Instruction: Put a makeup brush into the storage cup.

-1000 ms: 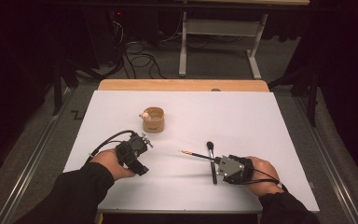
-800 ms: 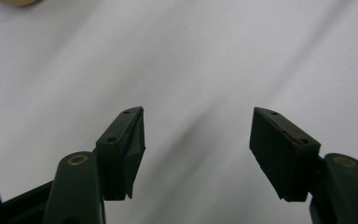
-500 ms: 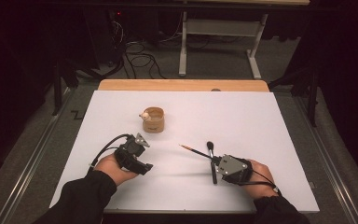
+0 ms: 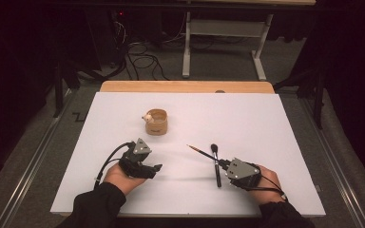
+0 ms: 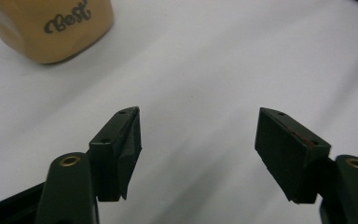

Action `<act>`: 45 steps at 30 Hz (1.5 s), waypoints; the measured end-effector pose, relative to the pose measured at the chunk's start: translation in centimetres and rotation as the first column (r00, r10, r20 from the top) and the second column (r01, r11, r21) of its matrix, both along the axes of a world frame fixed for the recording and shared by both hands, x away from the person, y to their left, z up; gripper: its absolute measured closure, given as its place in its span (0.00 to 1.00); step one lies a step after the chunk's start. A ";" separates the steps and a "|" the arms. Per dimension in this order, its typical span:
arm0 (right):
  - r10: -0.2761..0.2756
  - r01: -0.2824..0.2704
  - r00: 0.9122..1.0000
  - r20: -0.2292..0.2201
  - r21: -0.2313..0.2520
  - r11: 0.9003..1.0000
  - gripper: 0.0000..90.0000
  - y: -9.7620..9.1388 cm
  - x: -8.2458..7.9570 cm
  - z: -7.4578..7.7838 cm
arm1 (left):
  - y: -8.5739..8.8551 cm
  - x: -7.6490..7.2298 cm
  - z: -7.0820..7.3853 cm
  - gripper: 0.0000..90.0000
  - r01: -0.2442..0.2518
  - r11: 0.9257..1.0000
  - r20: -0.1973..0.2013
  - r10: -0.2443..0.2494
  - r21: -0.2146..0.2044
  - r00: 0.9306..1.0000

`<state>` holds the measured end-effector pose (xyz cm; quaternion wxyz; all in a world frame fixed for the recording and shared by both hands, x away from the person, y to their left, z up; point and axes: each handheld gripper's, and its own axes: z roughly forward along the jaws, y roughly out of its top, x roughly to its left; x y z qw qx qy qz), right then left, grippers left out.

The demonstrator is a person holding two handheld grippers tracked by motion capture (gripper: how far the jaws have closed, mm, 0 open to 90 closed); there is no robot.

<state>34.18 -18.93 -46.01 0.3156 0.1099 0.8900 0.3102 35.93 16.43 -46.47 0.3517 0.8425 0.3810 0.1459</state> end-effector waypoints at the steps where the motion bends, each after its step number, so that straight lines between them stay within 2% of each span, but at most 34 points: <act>1: -0.010 0.010 1.000 -0.005 0.010 1.000 0.97 0.0 -0.1 0.0 | 0.2 0.0 0.0 0.35 -0.010 1.000 0.004 0.010 -0.021 1.000; 3: -0.010 0.010 1.000 -0.005 0.014 1.000 0.97 -0.1 0.0 0.0 | 0.4 0.0 0.0 0.35 -0.022 0.998 0.007 0.022 -0.058 1.000; 5: -0.014 0.014 1.000 -0.003 0.025 1.000 0.97 -0.2 0.0 -0.1 | 0.5 -0.1 -0.2 0.34 -0.020 0.997 0.009 0.021 -0.069 1.000; 11: -0.028 0.029 0.999 -0.020 0.050 0.998 0.97 -0.5 0.0 -0.3 | 0.7 -0.9 -1.0 0.34 -0.019 0.994 0.070 0.026 -0.106 0.997; 12: -0.032 0.034 0.999 -0.023 0.055 0.998 0.97 -0.5 0.1 -0.3 | 0.8 -0.9 -1.1 0.34 -0.016 0.994 0.065 0.023 -0.110 0.998; 17: -0.040 0.041 0.999 -0.028 0.068 0.997 0.97 -0.5 0.1 -0.5 | 1.1 -1.2 -1.0 0.33 -0.013 0.989 0.102 0.028 -0.145 0.994; 21: -0.042 0.044 0.999 -0.028 0.077 0.996 0.97 -0.4 0.1 -0.5 | 1.7 -1.4 -1.2 0.32 -0.023 0.983 0.091 0.040 -0.183 0.995; 24: -0.051 0.053 0.998 -0.032 0.095 0.994 0.97 -0.5 0.1 -0.5 | 1.8 -1.4 -1.4 0.30 -0.031 0.980 0.082 0.048 -0.195 0.995; 29: -0.059 0.063 0.997 -0.040 0.124 0.990 0.97 -0.5 0.1 -0.6 | 1.8 -1.5 -1.3 0.27 -0.023 0.976 0.108 0.048 -0.217 0.993; 32: -0.073 0.079 0.996 -0.047 0.145 0.986 0.97 -0.5 0.1 -0.6 | 1.8 -1.6 -1.2 0.23 -0.027 0.973 0.128 0.058 -0.230 0.990; 40: -0.123 0.137 0.990 -0.073 0.235 0.962 0.97 -0.7 0.1 -0.3 | 1.8 -1.9 -1.0 0.11 -0.017 0.965 0.181 0.067 -0.263 0.981; 45: -0.134 0.151 0.988 -0.082 0.272 0.950 0.97 -0.8 0.2 -0.3 | 1.8 -2.1 -0.8 0.06 0.007 0.955 0.208 0.058 -0.298 0.976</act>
